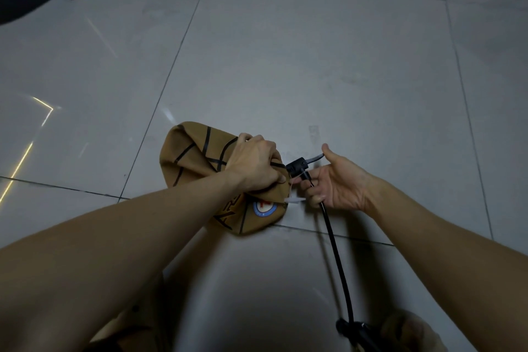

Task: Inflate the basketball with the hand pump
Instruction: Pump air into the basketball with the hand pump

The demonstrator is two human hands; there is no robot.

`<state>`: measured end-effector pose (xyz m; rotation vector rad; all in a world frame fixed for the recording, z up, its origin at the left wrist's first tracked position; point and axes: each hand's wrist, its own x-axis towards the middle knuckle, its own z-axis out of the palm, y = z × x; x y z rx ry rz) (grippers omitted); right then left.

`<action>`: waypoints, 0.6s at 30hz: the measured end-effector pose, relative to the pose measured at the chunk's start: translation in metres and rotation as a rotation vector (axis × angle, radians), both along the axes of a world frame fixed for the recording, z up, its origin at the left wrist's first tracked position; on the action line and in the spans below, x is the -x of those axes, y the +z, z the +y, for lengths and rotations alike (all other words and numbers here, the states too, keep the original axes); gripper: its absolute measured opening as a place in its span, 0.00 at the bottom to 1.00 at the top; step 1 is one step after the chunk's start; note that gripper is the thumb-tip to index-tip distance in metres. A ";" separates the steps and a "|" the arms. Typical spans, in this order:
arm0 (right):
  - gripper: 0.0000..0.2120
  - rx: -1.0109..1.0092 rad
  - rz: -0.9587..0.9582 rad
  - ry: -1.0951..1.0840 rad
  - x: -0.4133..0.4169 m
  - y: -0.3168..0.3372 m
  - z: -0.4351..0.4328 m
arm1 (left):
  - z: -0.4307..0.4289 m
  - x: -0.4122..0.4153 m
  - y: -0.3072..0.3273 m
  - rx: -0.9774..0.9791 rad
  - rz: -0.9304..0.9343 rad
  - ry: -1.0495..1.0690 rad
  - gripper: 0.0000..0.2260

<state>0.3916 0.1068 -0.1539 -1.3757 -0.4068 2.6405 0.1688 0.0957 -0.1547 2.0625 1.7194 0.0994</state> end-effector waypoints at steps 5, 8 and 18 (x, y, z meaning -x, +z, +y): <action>0.49 0.024 0.017 0.058 -0.003 0.000 0.010 | 0.000 0.000 0.000 -0.002 0.003 -0.016 0.18; 0.46 0.024 0.037 0.049 -0.004 0.002 0.010 | 0.000 0.000 0.001 -0.001 0.006 -0.019 0.19; 0.41 0.018 0.007 0.015 -0.002 0.001 0.012 | 0.000 -0.005 0.016 -0.002 0.048 -0.100 0.21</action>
